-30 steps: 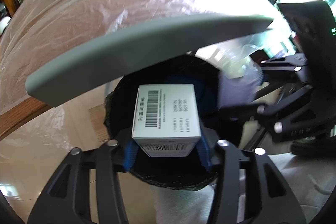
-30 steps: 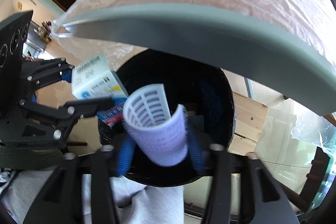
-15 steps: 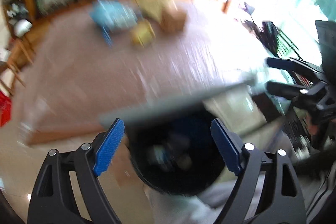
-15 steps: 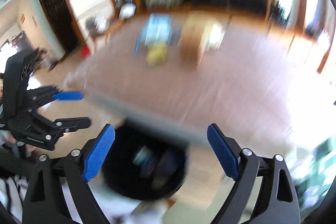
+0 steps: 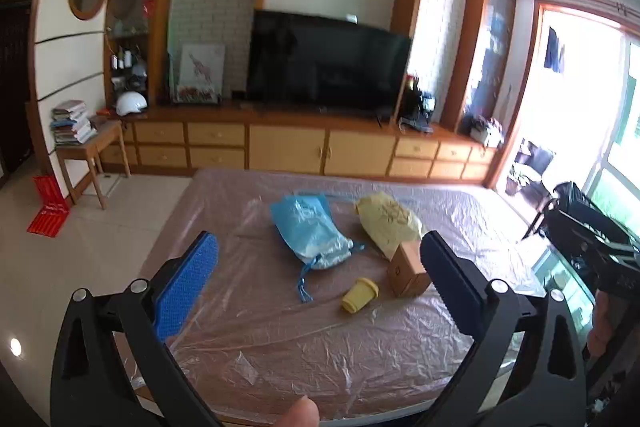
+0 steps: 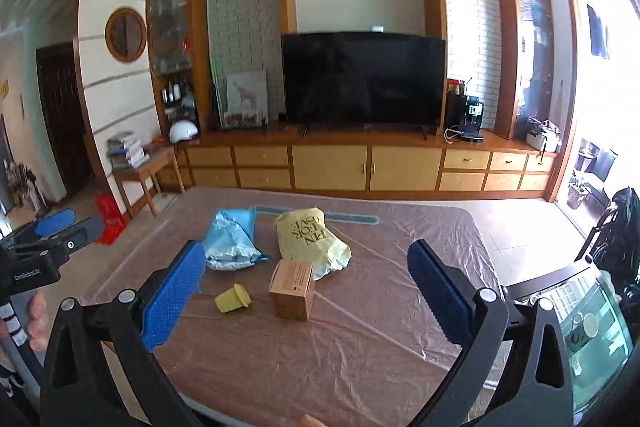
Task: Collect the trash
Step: 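Open both tools over the bin and swing back to the table, then grasp the blue cloth bag with the left tool while the right tool grasps the yellow bag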
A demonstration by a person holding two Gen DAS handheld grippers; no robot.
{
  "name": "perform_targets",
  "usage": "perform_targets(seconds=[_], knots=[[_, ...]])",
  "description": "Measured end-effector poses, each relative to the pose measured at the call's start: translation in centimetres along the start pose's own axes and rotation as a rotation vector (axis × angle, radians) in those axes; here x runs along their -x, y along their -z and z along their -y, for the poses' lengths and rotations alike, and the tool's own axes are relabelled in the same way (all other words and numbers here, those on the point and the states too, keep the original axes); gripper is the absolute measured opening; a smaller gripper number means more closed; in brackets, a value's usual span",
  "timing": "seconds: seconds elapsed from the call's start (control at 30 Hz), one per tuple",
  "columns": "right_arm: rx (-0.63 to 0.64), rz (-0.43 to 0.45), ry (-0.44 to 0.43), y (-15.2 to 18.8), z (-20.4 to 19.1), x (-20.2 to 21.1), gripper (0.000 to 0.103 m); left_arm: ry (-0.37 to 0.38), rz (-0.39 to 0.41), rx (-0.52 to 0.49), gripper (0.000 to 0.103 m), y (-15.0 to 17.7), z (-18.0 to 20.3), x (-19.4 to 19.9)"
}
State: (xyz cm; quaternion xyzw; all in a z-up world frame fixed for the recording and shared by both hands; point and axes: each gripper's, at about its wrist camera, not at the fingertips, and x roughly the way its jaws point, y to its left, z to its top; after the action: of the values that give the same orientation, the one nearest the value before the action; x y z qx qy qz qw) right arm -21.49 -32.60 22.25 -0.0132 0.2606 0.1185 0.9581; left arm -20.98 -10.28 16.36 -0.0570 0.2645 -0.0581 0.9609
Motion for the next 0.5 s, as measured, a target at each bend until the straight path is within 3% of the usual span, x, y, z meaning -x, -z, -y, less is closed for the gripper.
perform_targets(seconds=[0.17, 0.5], knots=[[0.028, -0.13, -0.057, -1.6, -0.4, -5.8, 0.099, 0.094, -0.181, 0.056, 0.101, -0.9, -1.7, -5.3], [0.079, -0.427, -0.156, -2.3, -0.6, -19.5, 0.099, 0.158, -0.458, 0.246, 0.101, -2.2, -4.4, -17.7]])
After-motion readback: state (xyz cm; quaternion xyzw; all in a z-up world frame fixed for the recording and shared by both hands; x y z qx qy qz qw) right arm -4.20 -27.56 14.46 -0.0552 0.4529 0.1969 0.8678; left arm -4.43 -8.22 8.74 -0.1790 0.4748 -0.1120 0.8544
